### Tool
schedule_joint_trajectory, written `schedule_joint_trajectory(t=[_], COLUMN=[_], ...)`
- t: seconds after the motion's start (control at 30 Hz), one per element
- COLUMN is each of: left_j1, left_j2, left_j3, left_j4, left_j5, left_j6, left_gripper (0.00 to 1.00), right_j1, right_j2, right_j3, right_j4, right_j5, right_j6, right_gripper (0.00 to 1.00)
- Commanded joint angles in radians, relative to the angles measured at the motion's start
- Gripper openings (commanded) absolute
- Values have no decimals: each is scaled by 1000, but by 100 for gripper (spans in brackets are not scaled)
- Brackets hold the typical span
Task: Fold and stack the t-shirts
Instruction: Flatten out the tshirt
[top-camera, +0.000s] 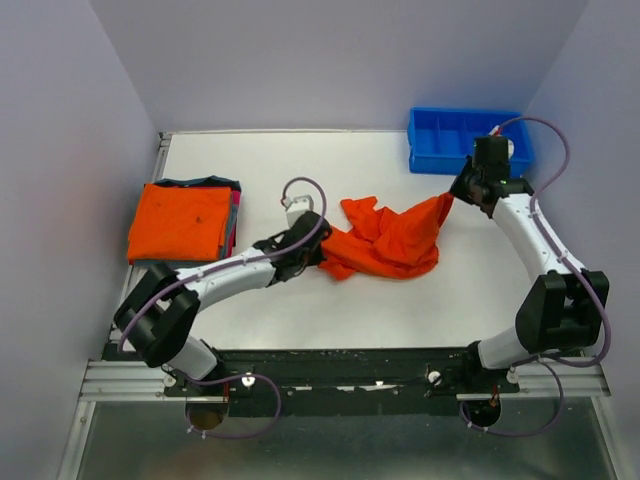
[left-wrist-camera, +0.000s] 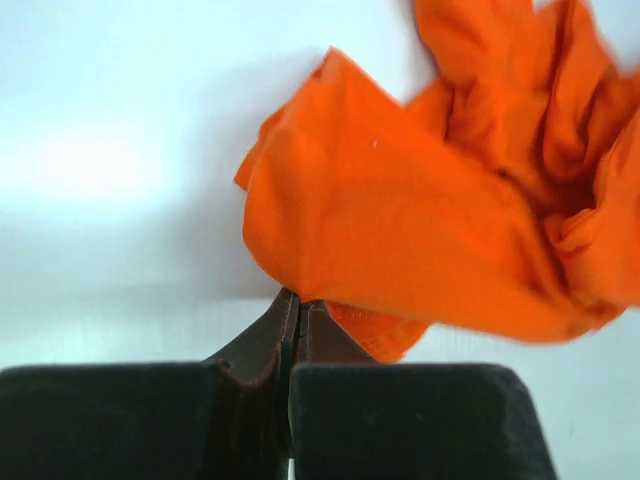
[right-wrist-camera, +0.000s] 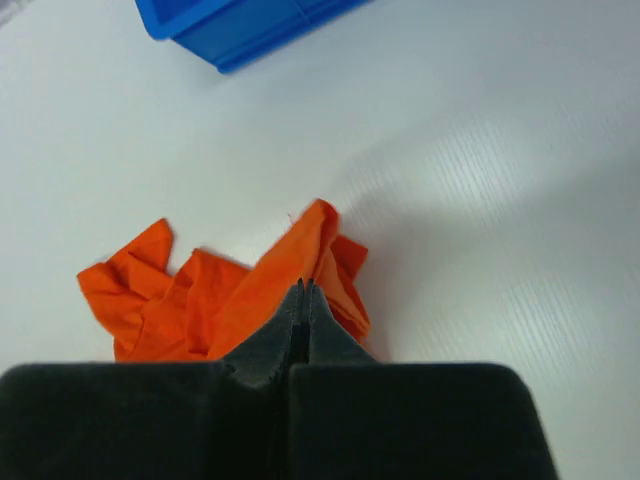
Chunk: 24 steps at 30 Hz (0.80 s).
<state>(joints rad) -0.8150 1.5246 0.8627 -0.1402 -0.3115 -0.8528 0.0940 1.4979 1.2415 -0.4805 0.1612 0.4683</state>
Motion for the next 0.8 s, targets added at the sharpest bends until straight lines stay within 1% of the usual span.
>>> schedule_joint_trajectory(t=[0.0,0.07,0.17,0.27,0.33,0.4,0.47,0.5,0.6,0.77], left_j1=[147,195,275,344,387,424,432,432,432,432], left_j2=[-131,-171,-225,-259,-244,-207,-187,-190,-245,-444], left_j3=[126,189,290,392,503,632,749,792,832,737], left_j4=[-180,-266,-349,-389,-424,-485,-548,-571,-610,-590], left_j5=[-135,-198,-234,-268,-259,-249,-253,-256,-251,-199], left_j6=[153,198,256,310,354,385,412,423,451,475], left_gripper=[0,0,0,0,0,0,0,0,0,0], right_j1=[-62,-88,-143,-200,-233,-250,-252,-252,-252,-254], right_j2=[-36,-70,-131,-183,-185,-156,-159,-178,-290,-552], right_j3=[123,153,158,162,209,298,366,374,331,162], right_j4=[-41,-61,-64,-63,-70,-124,-159,-162,-149,-113], right_j5=[-115,-117,-118,-140,-198,-239,-267,-275,-304,-298], right_j6=[64,73,95,116,116,121,116,116,102,73], right_gripper=[1,1,1,1,1,1,0,1,1,1])
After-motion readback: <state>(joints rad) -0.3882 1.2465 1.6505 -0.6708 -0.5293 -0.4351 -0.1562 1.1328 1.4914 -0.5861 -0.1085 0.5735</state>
